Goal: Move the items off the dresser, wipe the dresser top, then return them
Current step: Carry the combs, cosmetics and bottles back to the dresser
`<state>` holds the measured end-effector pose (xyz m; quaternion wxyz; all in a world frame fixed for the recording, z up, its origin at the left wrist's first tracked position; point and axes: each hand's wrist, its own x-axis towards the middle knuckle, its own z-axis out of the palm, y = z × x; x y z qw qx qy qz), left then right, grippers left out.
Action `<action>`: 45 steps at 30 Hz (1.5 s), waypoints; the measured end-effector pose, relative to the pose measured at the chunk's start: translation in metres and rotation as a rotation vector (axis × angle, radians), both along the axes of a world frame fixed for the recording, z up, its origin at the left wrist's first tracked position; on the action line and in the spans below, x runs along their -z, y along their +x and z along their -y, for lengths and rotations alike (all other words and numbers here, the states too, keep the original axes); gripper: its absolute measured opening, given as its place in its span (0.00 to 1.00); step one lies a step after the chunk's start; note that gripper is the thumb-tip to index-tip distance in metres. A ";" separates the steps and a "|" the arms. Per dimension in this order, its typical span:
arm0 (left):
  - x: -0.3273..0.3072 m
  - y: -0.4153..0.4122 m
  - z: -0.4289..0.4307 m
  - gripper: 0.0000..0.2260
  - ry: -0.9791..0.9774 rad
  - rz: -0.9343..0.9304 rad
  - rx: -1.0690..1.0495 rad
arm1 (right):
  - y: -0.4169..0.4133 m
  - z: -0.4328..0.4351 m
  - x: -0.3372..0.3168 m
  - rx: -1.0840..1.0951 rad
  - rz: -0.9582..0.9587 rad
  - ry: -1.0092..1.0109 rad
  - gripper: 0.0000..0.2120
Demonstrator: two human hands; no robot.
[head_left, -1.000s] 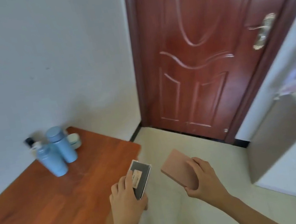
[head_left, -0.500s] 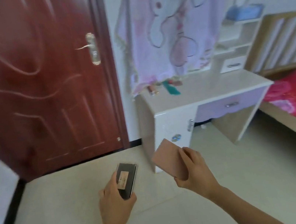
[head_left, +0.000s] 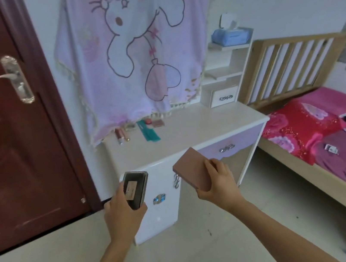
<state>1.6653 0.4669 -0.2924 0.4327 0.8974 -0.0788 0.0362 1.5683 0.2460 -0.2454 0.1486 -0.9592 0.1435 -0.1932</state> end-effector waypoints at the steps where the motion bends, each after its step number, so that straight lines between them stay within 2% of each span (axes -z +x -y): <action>1: -0.002 0.009 0.021 0.33 -0.007 0.002 0.010 | 0.005 0.018 0.001 0.004 -0.025 -0.005 0.36; 10: 0.014 0.034 0.195 0.31 0.046 -0.044 0.126 | -0.001 0.169 0.034 0.099 -0.109 0.007 0.36; 16: 0.022 0.034 0.281 0.32 0.093 -0.102 0.013 | 0.009 0.268 0.041 0.047 -0.169 0.055 0.40; 20: 0.017 0.030 0.323 0.30 0.054 -0.114 -0.072 | 0.027 0.312 0.037 -0.027 -0.241 0.140 0.42; 27: 0.033 0.048 0.331 0.31 0.105 -0.141 -0.190 | 0.085 0.324 0.056 -0.129 -0.358 0.255 0.45; 36: 0.060 0.173 0.336 0.33 0.148 -0.182 -0.258 | 0.200 0.329 0.070 -0.174 -0.403 0.259 0.40; 41: 0.071 0.249 0.352 0.33 0.281 -0.182 -0.220 | 0.276 0.329 0.066 -0.148 -0.445 0.188 0.42; 45: 0.081 0.284 0.359 0.32 0.414 -0.179 -0.206 | 0.319 0.319 0.070 -0.116 -0.487 0.209 0.43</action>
